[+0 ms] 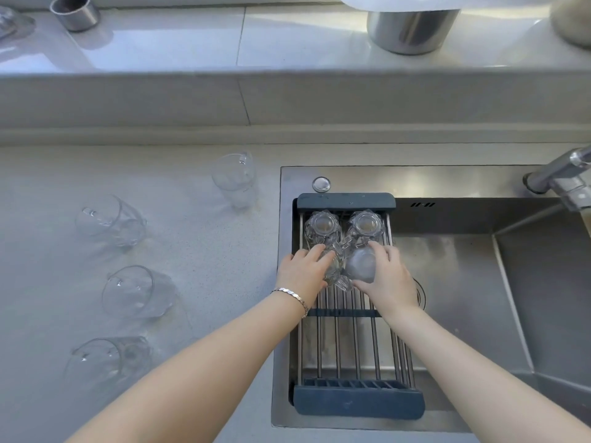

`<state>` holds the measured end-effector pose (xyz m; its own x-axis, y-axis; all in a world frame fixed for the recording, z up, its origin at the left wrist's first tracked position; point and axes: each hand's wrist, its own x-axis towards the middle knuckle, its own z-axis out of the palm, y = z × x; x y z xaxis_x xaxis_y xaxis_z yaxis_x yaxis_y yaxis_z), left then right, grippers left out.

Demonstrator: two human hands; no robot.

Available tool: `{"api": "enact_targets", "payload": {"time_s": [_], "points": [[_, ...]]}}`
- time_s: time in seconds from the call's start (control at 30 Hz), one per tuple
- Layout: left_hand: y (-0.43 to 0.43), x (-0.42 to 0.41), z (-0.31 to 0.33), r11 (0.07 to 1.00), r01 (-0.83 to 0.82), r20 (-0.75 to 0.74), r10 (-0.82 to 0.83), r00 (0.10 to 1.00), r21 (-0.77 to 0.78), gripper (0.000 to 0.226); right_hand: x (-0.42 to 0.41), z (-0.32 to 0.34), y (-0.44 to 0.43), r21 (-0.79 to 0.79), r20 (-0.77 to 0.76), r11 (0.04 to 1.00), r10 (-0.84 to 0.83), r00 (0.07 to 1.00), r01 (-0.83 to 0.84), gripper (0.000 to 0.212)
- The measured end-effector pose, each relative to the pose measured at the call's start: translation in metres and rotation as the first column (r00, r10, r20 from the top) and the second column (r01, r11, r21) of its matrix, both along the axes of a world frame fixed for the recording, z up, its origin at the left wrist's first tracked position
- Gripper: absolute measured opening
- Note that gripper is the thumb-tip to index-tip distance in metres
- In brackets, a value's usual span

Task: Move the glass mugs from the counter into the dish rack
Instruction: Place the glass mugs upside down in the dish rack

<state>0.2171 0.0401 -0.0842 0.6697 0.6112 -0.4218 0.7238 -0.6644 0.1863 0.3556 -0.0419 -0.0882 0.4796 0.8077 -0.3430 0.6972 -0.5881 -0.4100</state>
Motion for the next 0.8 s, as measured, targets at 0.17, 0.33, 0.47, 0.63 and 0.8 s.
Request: {"api": "enact_targets", "payload": {"time_s": [0.17,0.33,0.47,0.63,0.8], "points": [[-0.004,-0.008,0.007,0.999,-0.017,0.013,0.018,1.000,-0.048,0.066,-0.014,0.013,-0.001,-0.054,0.079,0.993,0.110,0.991,-0.106,0.068],[0.011,-0.065,0.048,0.979,-0.204,0.071,0.201,0.977,0.029,0.053,-0.041,0.049,0.006,0.053,-0.024,0.947,0.317,0.948,-0.316,0.044],[0.034,-0.146,0.081,0.906,-0.365,-0.042,0.382,0.923,0.214,0.058,-0.080,0.065,0.034,0.102,-0.195,0.915,0.404,0.894,-0.391,0.043],[0.058,-0.213,0.096,0.830,-0.545,-0.246,0.556,0.794,0.117,0.087,-0.135,0.053,0.095,0.131,-0.318,0.958,0.285,0.904,-0.256,0.071],[0.068,-0.230,0.087,0.878,-0.478,-0.221,0.460,0.860,-0.029,0.086,-0.158,0.033,0.165,0.202,-0.477,0.945,-0.134,0.869,0.257,0.106]]}}
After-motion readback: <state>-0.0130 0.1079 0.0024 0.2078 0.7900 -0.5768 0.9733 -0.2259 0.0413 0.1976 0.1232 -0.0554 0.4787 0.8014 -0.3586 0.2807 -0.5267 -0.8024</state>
